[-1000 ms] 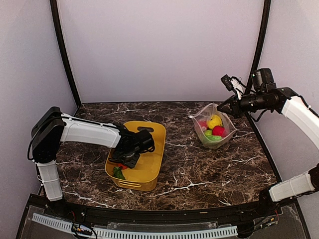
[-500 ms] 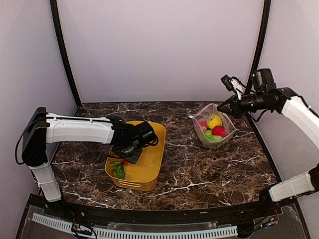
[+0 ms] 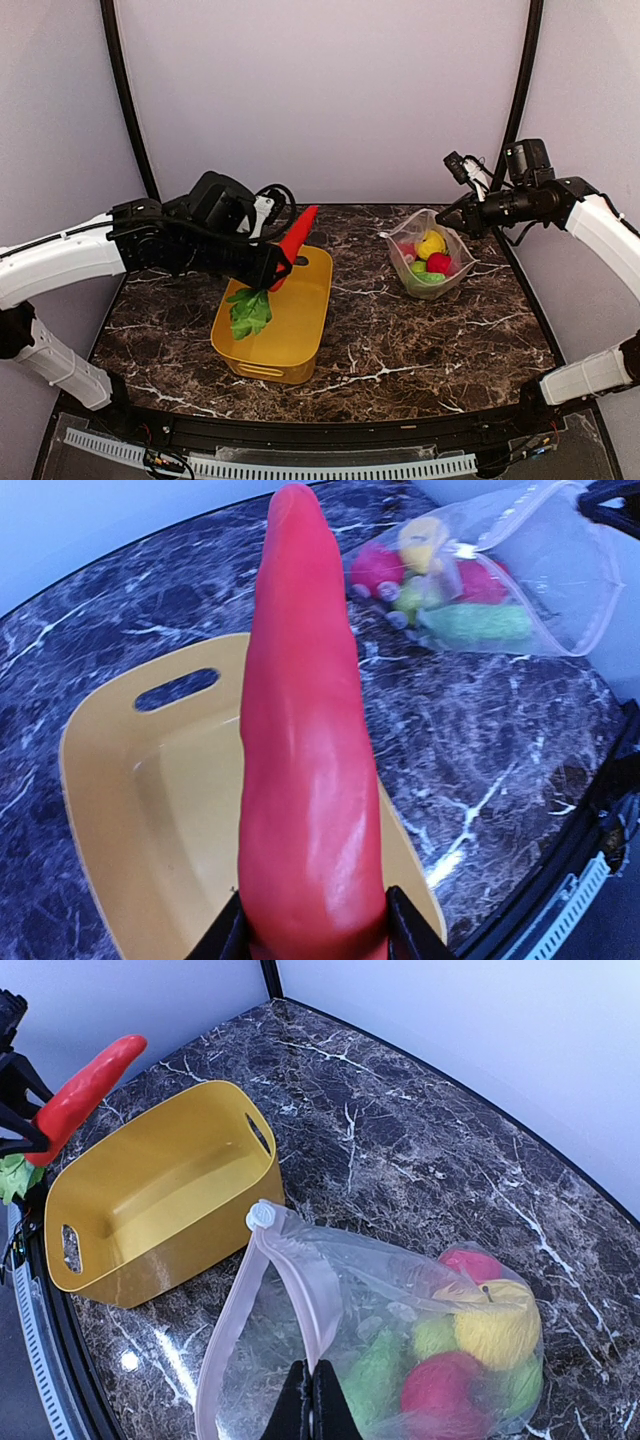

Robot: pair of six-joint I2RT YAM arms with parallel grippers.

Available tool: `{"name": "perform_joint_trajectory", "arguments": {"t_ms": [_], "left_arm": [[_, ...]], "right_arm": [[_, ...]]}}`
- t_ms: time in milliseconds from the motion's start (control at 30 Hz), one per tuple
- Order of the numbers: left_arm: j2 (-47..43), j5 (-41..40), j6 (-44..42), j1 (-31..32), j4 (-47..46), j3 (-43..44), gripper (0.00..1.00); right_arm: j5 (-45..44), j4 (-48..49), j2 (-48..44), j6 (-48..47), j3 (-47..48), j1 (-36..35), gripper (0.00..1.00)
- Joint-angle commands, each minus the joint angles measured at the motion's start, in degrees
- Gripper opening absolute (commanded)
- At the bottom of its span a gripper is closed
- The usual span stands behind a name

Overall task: Place the food in the zip-top bag and seal the zipper
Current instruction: Pick up the zipper food storage bag from the bin, then place the fake vegetable in the zipper food storage bag.

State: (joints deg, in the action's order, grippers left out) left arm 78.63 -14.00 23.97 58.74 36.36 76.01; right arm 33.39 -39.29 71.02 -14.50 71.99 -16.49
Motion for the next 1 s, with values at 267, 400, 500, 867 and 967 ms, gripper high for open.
{"name": "perform_joint_trajectory", "arguments": {"t_ms": [267, 400, 500, 867, 967], "left_arm": [[10.35, 27.62, 4.59, 5.37, -15.25, 8.14, 0.28], [16.21, 34.41, 13.5, 5.51, -19.69, 13.05, 0.25], [19.9, 39.77, 20.0, 5.51, -27.06, 14.6, 0.24], [27.31, 42.19, 50.97, 4.98, -56.67, 9.03, 0.25], [30.82, 39.82, 63.92, 4.67, -70.92, 6.68, 0.23]], "right_arm": [[0.03, 1.0, -0.37, -0.51, 0.16, -0.19, 0.0], [0.36, 0.56, -0.14, -0.41, 1.17, -0.19, 0.0], [0.2, -0.31, -0.13, -0.47, 2.62, -0.16, 0.0], [0.31, -2.02, -0.45, -0.33, 5.54, -0.47, 0.0], [0.82, -2.14, -0.39, -0.48, 5.2, -0.69, 0.0]]}}
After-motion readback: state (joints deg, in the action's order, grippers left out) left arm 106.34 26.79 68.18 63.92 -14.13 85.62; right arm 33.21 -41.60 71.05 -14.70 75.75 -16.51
